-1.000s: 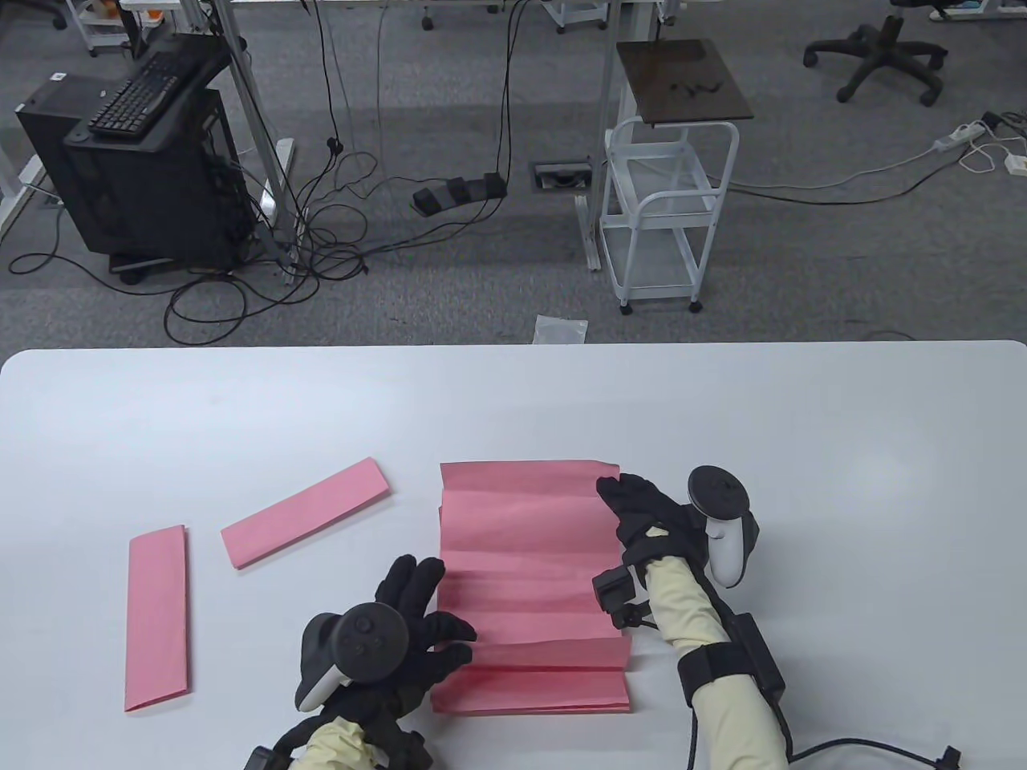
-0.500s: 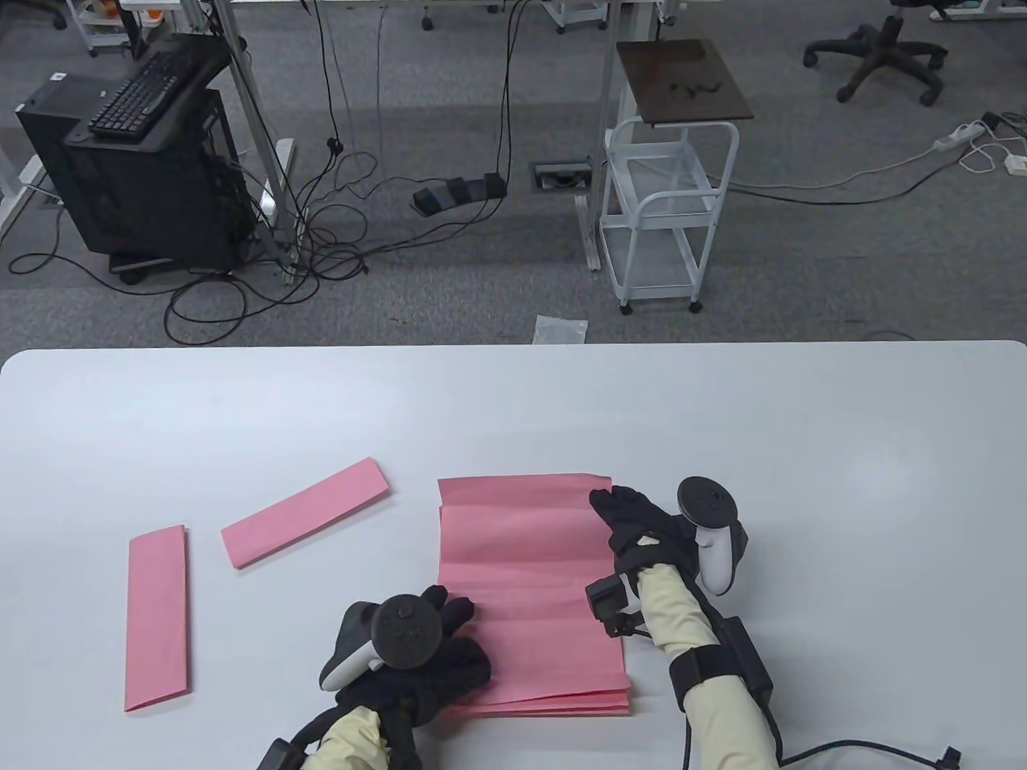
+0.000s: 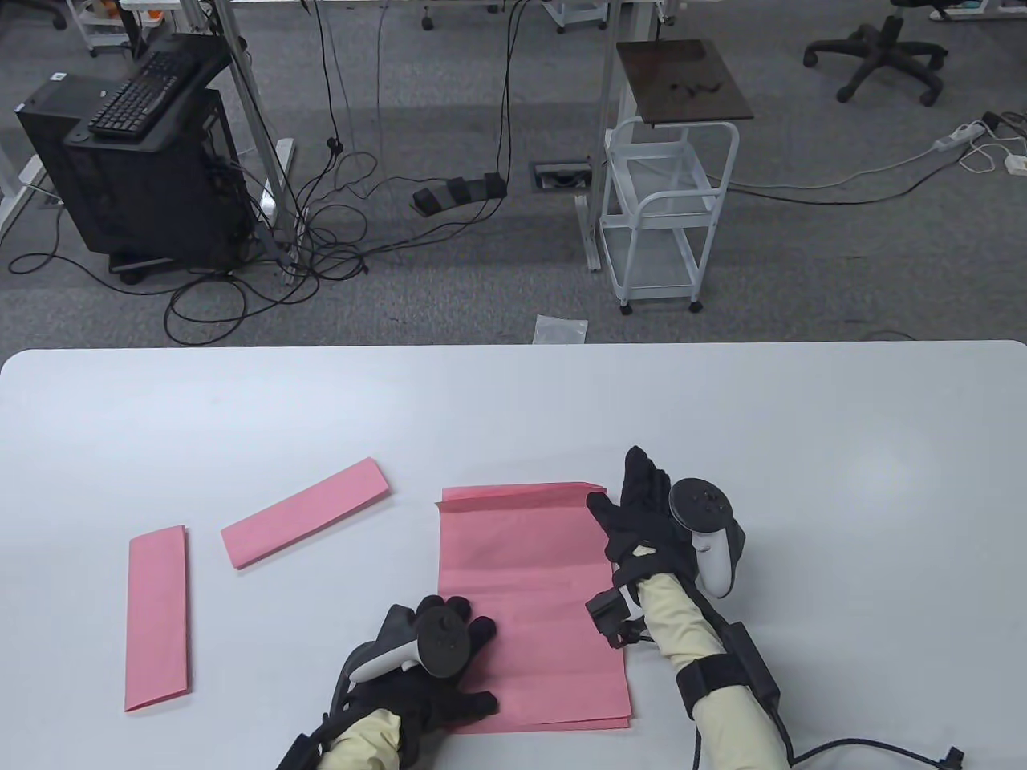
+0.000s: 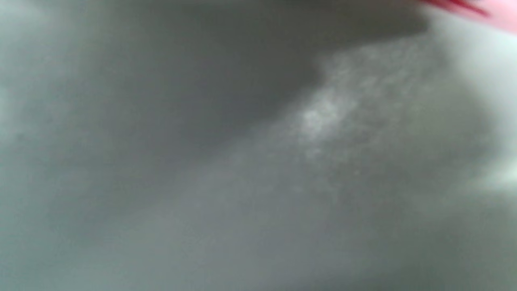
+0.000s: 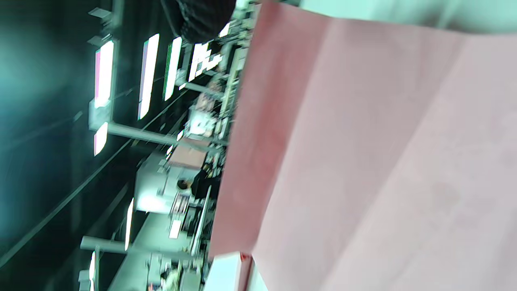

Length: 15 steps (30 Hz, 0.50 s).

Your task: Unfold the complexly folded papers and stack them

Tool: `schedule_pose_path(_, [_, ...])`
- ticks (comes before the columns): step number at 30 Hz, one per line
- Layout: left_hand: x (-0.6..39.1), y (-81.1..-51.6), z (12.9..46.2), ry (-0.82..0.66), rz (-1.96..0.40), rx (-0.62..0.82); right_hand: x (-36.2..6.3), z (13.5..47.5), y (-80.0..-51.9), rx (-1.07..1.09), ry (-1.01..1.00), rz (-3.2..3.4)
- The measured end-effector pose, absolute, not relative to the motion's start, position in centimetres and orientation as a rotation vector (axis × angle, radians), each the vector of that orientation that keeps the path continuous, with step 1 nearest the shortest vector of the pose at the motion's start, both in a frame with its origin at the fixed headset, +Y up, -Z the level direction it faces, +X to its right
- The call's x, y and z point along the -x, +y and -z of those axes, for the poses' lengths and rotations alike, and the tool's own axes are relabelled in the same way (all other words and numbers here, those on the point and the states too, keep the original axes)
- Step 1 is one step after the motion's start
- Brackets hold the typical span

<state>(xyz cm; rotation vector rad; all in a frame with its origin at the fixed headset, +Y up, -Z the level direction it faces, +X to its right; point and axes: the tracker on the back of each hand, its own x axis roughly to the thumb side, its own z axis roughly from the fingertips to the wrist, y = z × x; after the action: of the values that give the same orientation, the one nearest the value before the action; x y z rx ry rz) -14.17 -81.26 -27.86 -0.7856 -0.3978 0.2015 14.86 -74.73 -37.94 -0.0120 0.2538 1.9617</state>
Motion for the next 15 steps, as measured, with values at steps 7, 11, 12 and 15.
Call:
schedule_pose_path(7, [14.1,-81.2,27.8,-0.388,-0.181,0.790,-8.7,30.3,-77.4,-0.809,0.969,-2.654])
schedule_pose_path(11, [14.1,-81.2,27.8,-0.378,-0.174,0.795,-7.6,29.5,-79.7,-0.841,1.103,-2.703])
schedule_pose_path(12, [14.1,-81.2,27.8,-0.375,-0.173,0.795,-8.1,29.7,-79.8,-0.821,1.115,-2.679])
schedule_pose_path(15, [14.1,-81.2,27.8,-0.368,-0.175,0.796,-10.1,29.5,-80.1,-0.711,1.092,-2.645])
